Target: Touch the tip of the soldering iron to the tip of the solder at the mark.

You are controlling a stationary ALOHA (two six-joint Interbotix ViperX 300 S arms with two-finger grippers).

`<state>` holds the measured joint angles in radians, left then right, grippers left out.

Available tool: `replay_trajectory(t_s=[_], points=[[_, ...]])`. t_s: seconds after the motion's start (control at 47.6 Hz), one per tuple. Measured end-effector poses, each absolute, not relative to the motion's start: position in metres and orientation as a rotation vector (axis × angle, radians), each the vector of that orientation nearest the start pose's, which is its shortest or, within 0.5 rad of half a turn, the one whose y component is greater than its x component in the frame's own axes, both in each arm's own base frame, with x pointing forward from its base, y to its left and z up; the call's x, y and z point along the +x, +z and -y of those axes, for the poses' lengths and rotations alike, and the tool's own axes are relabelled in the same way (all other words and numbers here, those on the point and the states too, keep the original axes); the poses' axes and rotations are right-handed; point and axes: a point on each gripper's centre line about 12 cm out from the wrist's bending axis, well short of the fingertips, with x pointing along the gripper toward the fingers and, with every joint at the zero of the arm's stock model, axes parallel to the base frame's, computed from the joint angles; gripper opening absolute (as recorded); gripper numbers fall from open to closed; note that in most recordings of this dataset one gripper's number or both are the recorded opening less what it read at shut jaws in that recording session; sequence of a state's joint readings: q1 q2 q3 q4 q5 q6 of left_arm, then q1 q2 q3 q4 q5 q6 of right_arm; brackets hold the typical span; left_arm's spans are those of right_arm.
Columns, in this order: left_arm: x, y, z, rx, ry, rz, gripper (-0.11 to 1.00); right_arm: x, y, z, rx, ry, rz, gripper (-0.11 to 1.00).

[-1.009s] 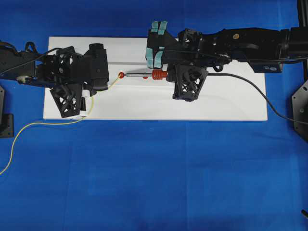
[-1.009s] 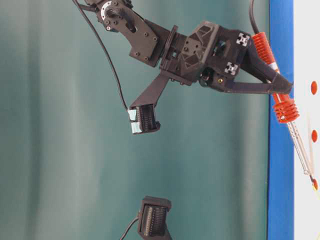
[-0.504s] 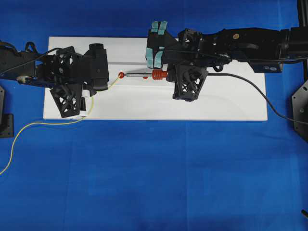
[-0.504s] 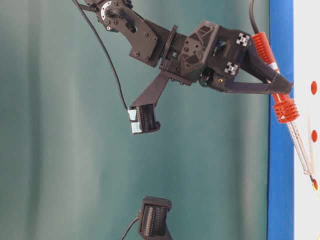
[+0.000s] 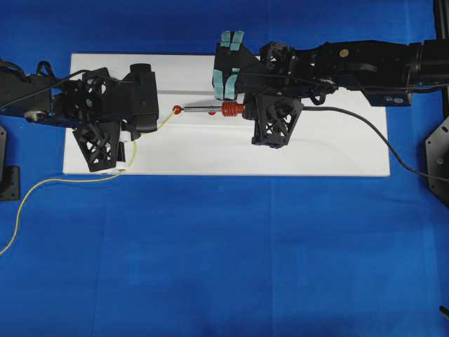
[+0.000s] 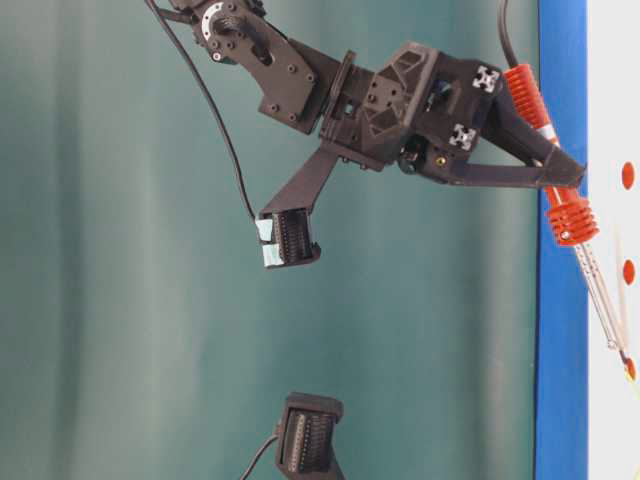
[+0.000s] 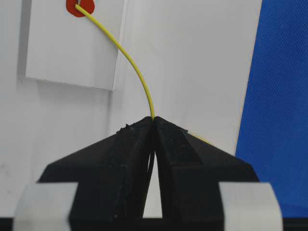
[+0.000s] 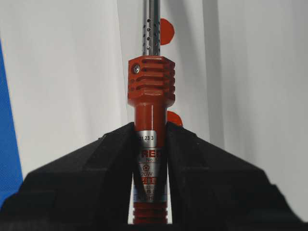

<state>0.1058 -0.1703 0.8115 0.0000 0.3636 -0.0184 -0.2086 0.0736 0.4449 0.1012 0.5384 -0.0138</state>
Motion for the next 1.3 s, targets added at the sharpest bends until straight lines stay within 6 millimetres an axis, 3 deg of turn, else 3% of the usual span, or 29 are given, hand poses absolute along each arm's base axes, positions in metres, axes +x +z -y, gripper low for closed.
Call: replay_trajectory(t_s=[0.673,1.072,1.303], points=[[0.310,0.161,-0.033,-0.072,0.107,-1.018,0.02,0.393,0.170,0.077,0.204,-0.180,-1.043,0.06],[0.286,0.206,-0.026,-0.070,0.097,-0.961,0.02,0.393,0.170,0.077,0.202,-0.180,-1.042,0.06],[0.273,0.214,-0.023,-0.081,0.098,-0.943,0.02,0.393,0.170,0.077,0.203,-0.181,-1.042,0.06]])
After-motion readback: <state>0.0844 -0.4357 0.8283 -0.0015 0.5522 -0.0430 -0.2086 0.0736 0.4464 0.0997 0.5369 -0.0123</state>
